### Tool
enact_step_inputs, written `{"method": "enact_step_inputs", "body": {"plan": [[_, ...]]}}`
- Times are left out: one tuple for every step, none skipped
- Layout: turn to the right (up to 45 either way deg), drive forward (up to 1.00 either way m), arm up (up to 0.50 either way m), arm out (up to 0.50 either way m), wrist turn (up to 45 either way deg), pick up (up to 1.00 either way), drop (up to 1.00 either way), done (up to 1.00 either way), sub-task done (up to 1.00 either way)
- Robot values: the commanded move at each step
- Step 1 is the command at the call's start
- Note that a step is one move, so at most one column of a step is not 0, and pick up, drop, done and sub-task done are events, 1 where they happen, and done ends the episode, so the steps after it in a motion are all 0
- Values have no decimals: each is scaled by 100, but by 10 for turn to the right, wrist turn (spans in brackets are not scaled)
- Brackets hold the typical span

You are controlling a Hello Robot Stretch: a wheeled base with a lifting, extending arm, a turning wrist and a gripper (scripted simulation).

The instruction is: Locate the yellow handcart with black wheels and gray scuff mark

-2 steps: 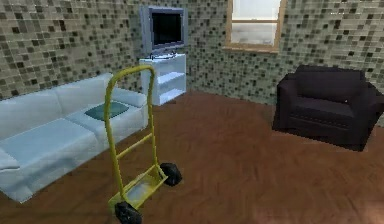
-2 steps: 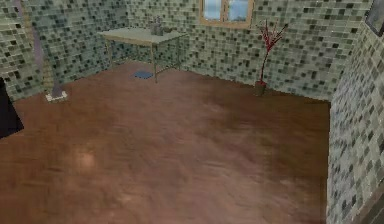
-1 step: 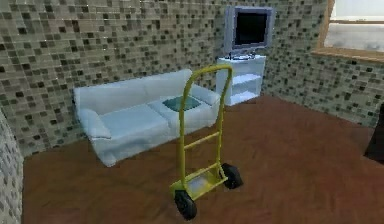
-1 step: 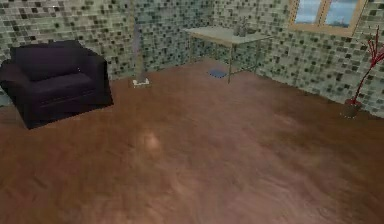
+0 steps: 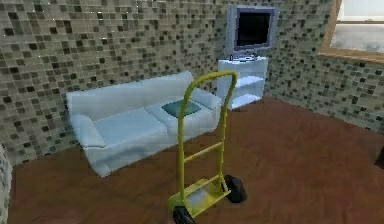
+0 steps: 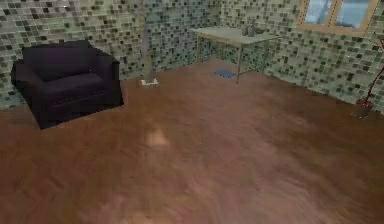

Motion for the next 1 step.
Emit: {"method": "enact_step_inputs", "body": {"plan": [[0,0,0,0,0,0,0,100,0]]}}
